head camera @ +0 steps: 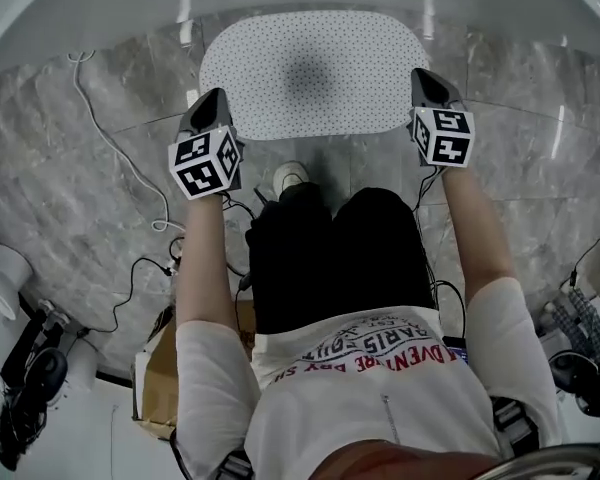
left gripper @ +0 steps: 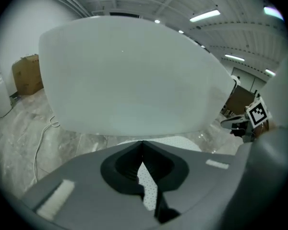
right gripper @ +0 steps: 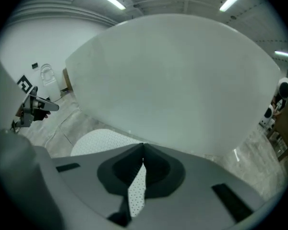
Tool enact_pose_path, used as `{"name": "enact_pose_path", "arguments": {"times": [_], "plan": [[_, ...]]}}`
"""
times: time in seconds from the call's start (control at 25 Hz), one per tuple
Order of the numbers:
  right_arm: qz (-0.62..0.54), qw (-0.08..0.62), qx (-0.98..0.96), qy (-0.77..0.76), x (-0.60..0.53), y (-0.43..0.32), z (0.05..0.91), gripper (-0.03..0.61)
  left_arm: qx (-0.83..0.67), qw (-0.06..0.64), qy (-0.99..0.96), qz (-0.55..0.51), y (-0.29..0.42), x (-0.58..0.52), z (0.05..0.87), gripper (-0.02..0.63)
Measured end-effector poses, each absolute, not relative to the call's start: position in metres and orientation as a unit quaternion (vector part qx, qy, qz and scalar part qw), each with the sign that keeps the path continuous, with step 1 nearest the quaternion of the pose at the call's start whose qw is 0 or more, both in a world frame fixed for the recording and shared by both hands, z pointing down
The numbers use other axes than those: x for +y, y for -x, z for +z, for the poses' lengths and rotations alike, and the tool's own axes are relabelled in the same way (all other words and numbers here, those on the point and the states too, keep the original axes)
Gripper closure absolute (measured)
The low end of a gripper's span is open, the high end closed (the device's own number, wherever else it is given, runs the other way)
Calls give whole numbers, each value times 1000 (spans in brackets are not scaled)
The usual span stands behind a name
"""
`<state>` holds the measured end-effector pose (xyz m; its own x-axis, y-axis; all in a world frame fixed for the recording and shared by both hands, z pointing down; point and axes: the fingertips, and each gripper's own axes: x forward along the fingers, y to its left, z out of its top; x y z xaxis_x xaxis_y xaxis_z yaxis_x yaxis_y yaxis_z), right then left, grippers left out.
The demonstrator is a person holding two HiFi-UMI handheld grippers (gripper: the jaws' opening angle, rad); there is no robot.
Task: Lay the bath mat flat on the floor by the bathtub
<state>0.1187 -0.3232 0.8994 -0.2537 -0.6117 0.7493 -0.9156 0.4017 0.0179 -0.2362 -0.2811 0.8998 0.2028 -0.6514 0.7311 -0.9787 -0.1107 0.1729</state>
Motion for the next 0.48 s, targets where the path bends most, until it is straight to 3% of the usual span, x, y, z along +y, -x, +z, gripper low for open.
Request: {"name": "enact_pose_path", "arguments": {"times": [0.48], "plan": [[213,277,-797,-493,-307,-69,554,568,-542,258,-777,190,190,-269,556,601]]}}
